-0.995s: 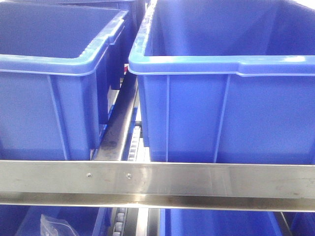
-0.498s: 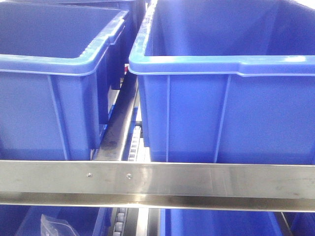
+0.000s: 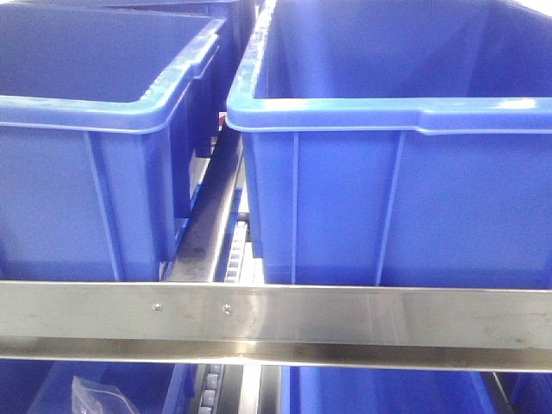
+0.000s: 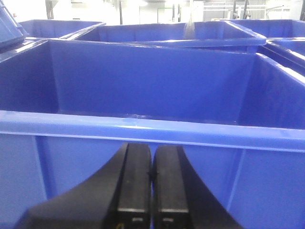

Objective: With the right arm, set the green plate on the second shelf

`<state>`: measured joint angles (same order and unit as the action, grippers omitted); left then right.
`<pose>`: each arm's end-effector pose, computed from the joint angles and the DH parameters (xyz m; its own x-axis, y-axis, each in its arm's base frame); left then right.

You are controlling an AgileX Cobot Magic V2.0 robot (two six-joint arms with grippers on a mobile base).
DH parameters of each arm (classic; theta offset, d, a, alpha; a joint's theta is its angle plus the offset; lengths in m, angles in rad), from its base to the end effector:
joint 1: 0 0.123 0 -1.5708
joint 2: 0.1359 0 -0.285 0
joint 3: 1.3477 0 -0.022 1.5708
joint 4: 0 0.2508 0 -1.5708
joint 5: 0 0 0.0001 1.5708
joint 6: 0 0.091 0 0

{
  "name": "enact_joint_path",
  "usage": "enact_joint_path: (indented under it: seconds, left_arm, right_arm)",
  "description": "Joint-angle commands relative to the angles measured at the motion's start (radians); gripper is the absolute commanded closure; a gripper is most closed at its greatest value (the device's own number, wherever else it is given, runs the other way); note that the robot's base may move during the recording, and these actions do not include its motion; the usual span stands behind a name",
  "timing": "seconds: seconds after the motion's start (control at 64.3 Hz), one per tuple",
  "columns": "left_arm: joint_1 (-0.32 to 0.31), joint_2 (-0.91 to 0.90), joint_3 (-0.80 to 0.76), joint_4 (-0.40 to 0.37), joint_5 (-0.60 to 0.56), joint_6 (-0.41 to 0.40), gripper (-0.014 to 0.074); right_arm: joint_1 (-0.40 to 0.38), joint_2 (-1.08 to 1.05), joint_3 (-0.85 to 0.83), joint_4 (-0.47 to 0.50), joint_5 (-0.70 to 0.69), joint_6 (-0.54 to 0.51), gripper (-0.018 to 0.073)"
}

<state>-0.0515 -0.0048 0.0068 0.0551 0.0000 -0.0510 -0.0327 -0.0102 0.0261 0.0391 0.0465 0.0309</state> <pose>0.0561 -0.0029 0.2112 0.0852 -0.0003 -0.9964 0.0511 0.9987 0.0041 0.0568 -0.0017 0.2007 0.0269 0.0691 -0.9972 0.0291 0.9971 0.0698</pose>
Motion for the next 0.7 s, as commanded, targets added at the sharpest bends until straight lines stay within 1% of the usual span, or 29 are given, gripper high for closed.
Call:
enact_joint_path:
  seconds: [0.0,0.544,0.684]
  left_arm:
    - [-0.004,-0.016,0.042,-0.004,-0.082,-0.006,0.0466]
    - [-0.004,-0.016,0.042,-0.004,-0.082,-0.006,0.0466]
    - [-0.004,-0.016,0.042,-0.004,-0.082,-0.006,0.0466]
  right_arm:
    - [-0.006,-0.019,-0.016,-0.012,-0.057,0.002,0.0508]
    - [-0.004,-0.019,-0.016,-0.012,-0.07,0.002,0.0508]
    - [-0.004,-0.019,-0.016,-0.012,-0.106,0.002,0.0508]
